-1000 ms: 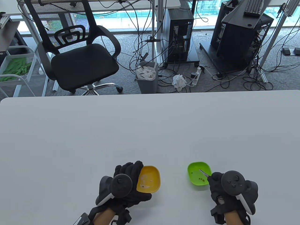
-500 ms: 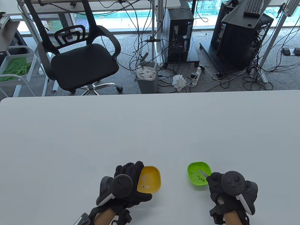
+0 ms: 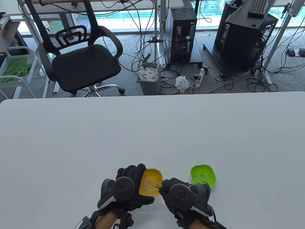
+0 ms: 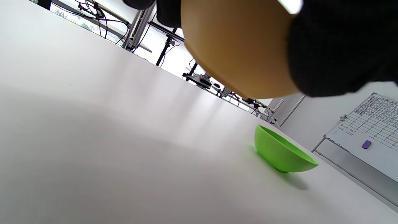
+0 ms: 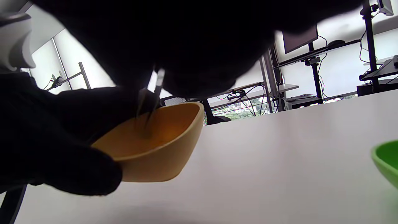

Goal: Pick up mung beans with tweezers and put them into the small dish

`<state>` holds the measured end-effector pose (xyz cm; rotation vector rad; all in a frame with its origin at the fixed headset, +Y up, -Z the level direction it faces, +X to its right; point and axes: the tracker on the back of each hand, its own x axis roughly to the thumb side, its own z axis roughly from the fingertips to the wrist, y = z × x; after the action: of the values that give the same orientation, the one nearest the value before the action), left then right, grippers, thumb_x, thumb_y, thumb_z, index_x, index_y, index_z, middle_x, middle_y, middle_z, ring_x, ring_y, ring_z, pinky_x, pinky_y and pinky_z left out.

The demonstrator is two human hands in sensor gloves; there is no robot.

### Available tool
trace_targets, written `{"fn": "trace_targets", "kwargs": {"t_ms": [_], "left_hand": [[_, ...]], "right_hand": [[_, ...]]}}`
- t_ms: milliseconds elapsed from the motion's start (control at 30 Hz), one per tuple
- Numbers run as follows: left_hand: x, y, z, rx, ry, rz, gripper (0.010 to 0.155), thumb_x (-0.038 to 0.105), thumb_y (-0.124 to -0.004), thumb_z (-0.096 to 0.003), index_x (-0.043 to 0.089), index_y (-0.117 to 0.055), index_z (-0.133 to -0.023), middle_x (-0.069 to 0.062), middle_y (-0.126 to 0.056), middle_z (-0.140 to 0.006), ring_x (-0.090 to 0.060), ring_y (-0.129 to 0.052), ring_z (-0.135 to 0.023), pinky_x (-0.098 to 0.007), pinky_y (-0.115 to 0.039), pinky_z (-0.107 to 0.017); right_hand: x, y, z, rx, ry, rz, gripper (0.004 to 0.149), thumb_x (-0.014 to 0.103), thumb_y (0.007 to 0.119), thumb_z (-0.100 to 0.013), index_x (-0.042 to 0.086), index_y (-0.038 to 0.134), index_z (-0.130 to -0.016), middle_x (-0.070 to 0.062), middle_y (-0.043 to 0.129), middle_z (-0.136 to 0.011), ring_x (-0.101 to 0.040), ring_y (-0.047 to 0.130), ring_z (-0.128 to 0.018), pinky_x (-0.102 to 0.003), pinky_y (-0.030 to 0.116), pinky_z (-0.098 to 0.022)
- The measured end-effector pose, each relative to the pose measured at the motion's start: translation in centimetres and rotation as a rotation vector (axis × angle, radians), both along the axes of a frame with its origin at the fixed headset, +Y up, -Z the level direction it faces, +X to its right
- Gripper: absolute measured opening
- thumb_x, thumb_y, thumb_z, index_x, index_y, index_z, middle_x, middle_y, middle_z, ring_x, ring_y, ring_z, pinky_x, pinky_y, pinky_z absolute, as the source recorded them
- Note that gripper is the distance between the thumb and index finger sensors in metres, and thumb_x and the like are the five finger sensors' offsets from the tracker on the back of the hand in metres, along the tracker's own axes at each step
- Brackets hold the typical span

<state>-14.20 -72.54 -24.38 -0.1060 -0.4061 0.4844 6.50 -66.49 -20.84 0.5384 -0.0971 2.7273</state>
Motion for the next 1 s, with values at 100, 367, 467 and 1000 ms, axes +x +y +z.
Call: {"fn": "trace_targets", "kwargs": {"t_ms": [100, 367, 467, 1000], "left_hand": [[0.16, 0.05, 0.01, 0.006, -0.007, -0.003, 0.124, 0.071, -0.097, -0.0281, 0.015, -0.028, -0.115, -0.01, -0.048, -0.115, -0.043, -0.042, -0.113, -0.07, -0.025, -0.078], [0.27, 0.05, 0.09, 0.01, -0.009, -0.01, 0.125, 0.071, -0.097, -0.0279, 0.014, -0.028, -0.115, -0.011, -0.048, -0.115, -0.044, -0.042, -0.113, -0.07, -0.025, -0.078], [0.32, 0.04, 0.1, 0.011, -0.011, -0.009, 0.125, 0.071, -0.097, -0.0279, 0.014, -0.028, -0.115, -0.011, -0.048, -0.115, -0.044, -0.042, -0.113, -0.07, -0.025, -0.078], [0.49, 0.01, 0.15, 0.008, -0.015, -0.026, 0.124, 0.071, -0.097, -0.0281, 0.014, -0.028, -0.115, -0.011, -0.048, -0.115, -0.044, -0.042, -0.113, -0.07, -0.025, -0.078]], "right_hand": [[-0.38, -0.81, 0.19, -0.016, 0.014, 0.044, 0.037, 0.033, 0.088, -0.047, 0.005, 0.097, -0.07, -0.016, 0.098, -0.05, -0.013, 0.095, -0.022, -0.025, 0.086, -0.011], [-0.58, -1.02, 0.32, -0.022, 0.024, 0.063, 0.036, 0.033, 0.089, -0.047, 0.005, 0.097, -0.07, -0.015, 0.098, -0.051, -0.014, 0.095, -0.022, -0.026, 0.086, -0.011], [-0.69, -1.08, 0.29, -0.03, 0.027, 0.062, 0.036, 0.033, 0.089, -0.047, 0.006, 0.097, -0.069, -0.015, 0.098, -0.051, -0.014, 0.095, -0.022, -0.026, 0.086, -0.011], [-0.41, -1.28, 0.27, -0.036, 0.016, 0.032, 0.035, 0.032, 0.089, -0.047, 0.006, 0.098, -0.068, -0.015, 0.099, -0.05, -0.014, 0.095, -0.021, -0.025, 0.086, -0.011]]}}
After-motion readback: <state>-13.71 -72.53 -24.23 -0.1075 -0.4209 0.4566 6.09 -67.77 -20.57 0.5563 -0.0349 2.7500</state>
